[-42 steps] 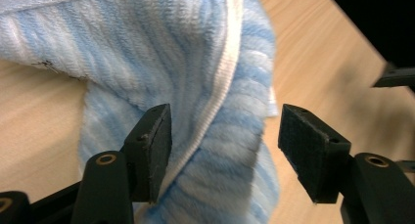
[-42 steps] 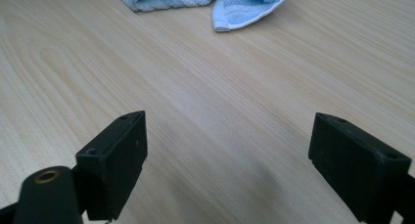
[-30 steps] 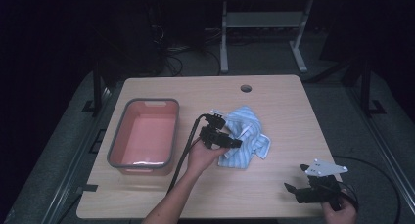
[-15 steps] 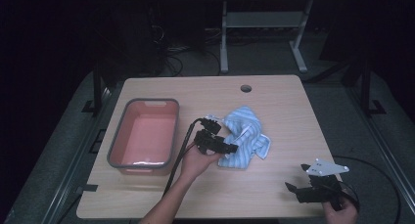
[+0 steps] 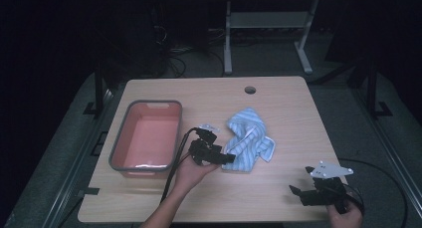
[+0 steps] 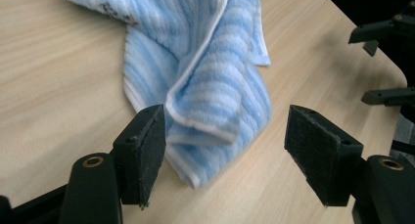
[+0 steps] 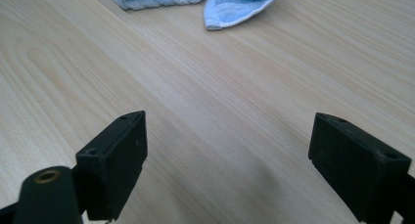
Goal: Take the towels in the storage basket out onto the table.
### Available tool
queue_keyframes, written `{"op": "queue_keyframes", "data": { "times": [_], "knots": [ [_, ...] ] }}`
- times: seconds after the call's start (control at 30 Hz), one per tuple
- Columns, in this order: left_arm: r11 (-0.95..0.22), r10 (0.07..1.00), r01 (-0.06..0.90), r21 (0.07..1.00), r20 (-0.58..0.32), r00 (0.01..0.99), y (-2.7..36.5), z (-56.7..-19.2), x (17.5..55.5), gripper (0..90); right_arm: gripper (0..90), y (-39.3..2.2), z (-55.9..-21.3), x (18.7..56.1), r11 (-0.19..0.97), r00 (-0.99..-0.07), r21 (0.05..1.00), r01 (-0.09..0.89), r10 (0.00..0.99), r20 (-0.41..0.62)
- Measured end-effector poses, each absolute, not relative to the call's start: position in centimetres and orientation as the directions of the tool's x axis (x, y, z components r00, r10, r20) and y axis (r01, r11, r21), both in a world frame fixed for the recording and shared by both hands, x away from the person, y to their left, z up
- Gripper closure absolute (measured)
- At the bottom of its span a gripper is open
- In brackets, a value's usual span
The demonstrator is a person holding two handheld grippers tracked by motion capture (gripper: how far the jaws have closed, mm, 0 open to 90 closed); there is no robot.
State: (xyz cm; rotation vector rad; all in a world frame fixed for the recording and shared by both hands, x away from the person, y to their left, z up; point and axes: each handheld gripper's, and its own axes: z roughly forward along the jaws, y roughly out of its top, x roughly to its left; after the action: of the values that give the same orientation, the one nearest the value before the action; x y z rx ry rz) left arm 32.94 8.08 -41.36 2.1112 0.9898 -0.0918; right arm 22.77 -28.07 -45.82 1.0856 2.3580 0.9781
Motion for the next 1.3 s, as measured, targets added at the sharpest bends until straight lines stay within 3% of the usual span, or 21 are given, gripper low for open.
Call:
{"op": "queue_keyframes", "data": {
  "times": [1.3],
  "knots": [
    [-0.391, 0.594, 0.668, 0.633, -0.381, 0.709, 11.5, -42.9, 28.3, 30.6, 13.8, -27.8, -46.1, 22.7, 0.465, -0.632, 0.713, 0.525, 0.774, -0.039]
  ]
}}
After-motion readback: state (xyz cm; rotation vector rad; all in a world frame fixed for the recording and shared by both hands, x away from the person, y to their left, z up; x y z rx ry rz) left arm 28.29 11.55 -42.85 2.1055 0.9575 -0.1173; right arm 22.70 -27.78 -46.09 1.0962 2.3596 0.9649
